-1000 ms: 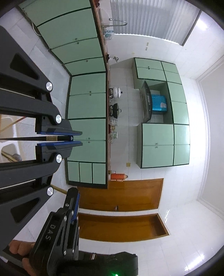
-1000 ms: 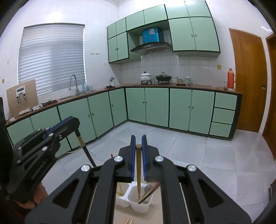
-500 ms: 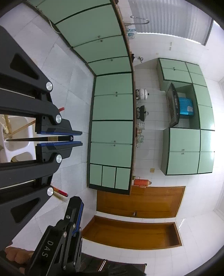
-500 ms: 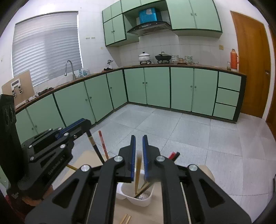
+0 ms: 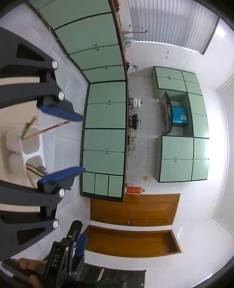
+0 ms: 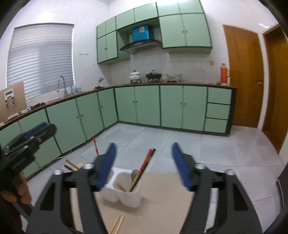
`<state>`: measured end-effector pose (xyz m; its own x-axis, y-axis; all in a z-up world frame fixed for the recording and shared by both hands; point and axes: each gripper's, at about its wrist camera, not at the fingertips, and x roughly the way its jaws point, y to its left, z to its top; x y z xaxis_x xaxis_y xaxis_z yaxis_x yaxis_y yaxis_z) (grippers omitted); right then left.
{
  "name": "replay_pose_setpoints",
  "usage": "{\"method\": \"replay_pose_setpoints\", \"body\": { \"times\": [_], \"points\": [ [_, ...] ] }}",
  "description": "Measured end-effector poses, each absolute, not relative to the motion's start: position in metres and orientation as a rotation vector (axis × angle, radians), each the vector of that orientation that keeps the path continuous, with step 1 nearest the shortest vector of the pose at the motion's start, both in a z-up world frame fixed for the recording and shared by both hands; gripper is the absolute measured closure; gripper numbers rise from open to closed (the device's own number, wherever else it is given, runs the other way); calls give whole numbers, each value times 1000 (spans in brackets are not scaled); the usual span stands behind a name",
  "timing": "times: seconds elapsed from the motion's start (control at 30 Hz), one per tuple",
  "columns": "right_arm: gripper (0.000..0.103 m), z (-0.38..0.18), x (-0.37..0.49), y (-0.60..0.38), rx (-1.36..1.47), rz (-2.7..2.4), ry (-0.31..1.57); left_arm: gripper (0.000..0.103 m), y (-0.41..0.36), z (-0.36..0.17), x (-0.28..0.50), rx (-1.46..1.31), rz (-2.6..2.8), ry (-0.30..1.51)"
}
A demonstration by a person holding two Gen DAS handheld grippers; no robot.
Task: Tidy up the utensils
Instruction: 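Open both tools to release the chopsticks into the holder, then move both tools back to the last two red-patterned chopsticks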
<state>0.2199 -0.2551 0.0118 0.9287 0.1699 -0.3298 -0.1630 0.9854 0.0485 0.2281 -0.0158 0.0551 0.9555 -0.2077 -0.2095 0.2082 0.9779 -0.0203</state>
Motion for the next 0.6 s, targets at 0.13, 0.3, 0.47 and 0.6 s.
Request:
{"method": "replay_pose_setpoints", "body": {
  "times": [0.13,0.3,0.47,0.6],
  "points": [
    [14,-8,178,-256,6,119,309,37,-11,43,195,-22,-221,238],
    [7,-39,138,-249,-26,98,302,27,-4,15,160,-23,-191,283],
    [6,-72,110,-243,-12,97,341,25,1,-22,131,-2,-181,354],
    [6,-96,93,-239,18,88,378,25,5,-56,111,20,-175,414]
  ]
}}
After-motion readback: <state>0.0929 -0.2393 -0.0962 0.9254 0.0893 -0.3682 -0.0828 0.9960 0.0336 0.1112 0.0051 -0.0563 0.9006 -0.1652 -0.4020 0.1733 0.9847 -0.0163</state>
